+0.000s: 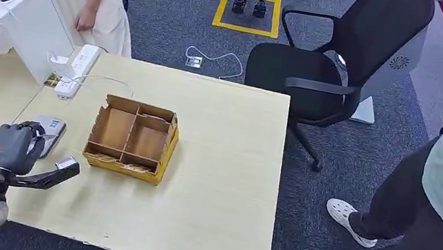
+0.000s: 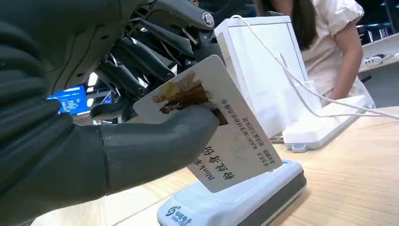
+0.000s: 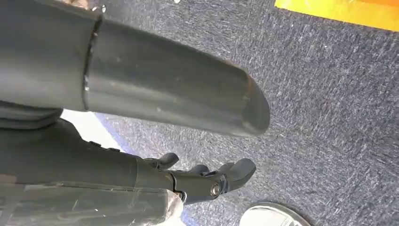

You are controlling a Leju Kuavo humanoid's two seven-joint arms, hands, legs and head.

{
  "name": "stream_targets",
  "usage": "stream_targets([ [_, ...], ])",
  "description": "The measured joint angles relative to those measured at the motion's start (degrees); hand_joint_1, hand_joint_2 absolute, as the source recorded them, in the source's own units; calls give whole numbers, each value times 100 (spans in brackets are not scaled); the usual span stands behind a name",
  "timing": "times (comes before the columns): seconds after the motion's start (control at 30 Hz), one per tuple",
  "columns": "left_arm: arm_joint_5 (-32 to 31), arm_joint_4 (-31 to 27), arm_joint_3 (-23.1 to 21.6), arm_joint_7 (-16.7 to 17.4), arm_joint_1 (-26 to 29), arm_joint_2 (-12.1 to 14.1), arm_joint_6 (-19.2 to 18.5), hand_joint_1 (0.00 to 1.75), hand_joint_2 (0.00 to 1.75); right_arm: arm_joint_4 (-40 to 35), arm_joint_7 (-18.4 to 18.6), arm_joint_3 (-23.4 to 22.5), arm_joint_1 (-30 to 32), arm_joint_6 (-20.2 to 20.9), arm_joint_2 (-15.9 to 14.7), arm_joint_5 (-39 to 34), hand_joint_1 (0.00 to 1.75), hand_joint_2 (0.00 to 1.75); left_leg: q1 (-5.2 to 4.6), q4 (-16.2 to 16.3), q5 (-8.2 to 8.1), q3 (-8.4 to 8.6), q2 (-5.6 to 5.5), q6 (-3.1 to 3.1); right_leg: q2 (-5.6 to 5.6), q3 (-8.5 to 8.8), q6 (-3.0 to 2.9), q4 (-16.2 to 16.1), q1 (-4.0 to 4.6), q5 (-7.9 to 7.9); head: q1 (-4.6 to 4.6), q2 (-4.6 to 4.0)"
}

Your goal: Pass the card to the sensor for recognition and then transmit it.

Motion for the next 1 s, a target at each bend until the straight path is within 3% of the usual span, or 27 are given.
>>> stream_targets([
  [0.27,-164,0,37,68,6,-90,179,175,175,-13,7,2,0,0,-2,9,0,0,0,0,0,-1,0,0,0,0,0,-1,0,0,0,0],
  [0.57,-619,31,206,481,-4,-240,477,175,175,-15,-2,-4,9,0,-2,50,0,0,0,0,0,0,0,0,0,-1,0,-1,0,0,0,0],
  [0.9,-721,61,494,636,-77,-317,465,175,175,-57,2,-26,36,0,-4,131,0,0,0,0,0,0,0,0,-1,-1,0,-1,0,0,0,0],
  [1.0,-850,83,571,829,-103,-359,439,175,175,-66,20,-53,43,0,-4,175,0,0,0,0,0,0,0,0,0,-1,0,-1,0,0,4,0],
])
